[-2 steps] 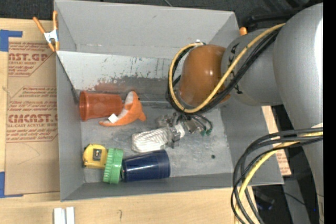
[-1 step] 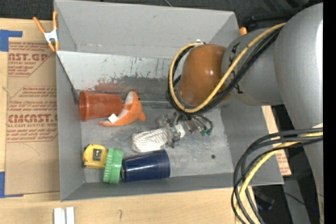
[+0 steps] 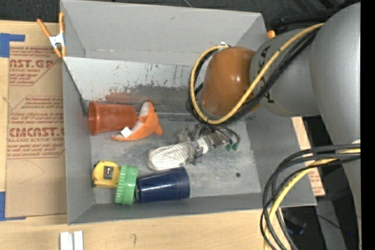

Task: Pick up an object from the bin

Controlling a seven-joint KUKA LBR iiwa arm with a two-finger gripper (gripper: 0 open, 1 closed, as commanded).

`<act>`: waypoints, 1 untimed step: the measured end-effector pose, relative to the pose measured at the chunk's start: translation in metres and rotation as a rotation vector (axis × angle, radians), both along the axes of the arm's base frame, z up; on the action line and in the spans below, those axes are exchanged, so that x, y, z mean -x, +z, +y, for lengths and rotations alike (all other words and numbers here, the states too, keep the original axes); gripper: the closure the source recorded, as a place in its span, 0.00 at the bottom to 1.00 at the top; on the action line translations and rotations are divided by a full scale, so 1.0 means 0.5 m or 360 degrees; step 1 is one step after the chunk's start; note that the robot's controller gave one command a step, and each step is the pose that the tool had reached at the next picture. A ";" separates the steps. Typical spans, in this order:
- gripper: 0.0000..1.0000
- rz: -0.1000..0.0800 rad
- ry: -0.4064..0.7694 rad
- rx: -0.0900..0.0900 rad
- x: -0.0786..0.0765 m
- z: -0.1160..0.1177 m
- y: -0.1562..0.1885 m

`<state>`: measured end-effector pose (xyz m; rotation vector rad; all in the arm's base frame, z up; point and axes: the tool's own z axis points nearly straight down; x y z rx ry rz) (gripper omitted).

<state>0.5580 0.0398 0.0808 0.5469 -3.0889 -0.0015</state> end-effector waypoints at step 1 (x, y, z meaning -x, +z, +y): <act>1.00 0.0005 0.0000 0.0001 0.002 0.000 0.044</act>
Offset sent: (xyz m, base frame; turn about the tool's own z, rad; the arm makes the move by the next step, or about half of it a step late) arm -0.0001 0.0000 0.0369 0.0000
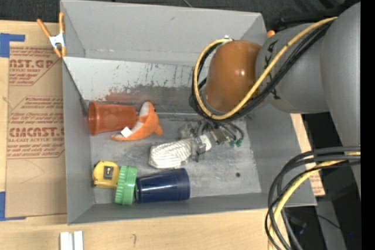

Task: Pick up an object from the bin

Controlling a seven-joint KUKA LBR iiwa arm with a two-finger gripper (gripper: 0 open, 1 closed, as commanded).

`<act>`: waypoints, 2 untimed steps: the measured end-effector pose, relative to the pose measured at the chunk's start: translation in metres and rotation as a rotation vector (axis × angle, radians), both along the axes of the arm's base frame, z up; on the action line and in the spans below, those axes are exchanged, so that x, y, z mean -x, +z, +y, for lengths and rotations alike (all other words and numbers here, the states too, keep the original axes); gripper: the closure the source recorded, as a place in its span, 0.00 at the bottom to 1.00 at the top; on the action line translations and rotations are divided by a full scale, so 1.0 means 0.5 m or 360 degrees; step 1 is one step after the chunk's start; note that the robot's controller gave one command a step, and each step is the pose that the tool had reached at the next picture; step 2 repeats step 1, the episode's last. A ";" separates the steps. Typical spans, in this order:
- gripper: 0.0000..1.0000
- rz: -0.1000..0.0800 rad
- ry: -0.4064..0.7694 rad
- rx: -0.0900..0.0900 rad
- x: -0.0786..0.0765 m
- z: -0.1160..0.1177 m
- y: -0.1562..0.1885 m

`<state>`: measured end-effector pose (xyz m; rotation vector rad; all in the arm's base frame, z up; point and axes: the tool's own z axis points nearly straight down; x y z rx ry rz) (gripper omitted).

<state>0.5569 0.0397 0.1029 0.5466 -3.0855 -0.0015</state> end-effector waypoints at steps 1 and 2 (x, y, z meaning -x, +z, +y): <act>1.00 -0.0012 -0.0001 -0.0001 -0.004 0.000 0.043; 1.00 -0.0012 -0.0001 -0.0001 -0.004 0.000 0.043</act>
Offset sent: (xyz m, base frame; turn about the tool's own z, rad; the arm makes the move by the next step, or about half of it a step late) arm 0.0001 0.0000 0.0187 0.0000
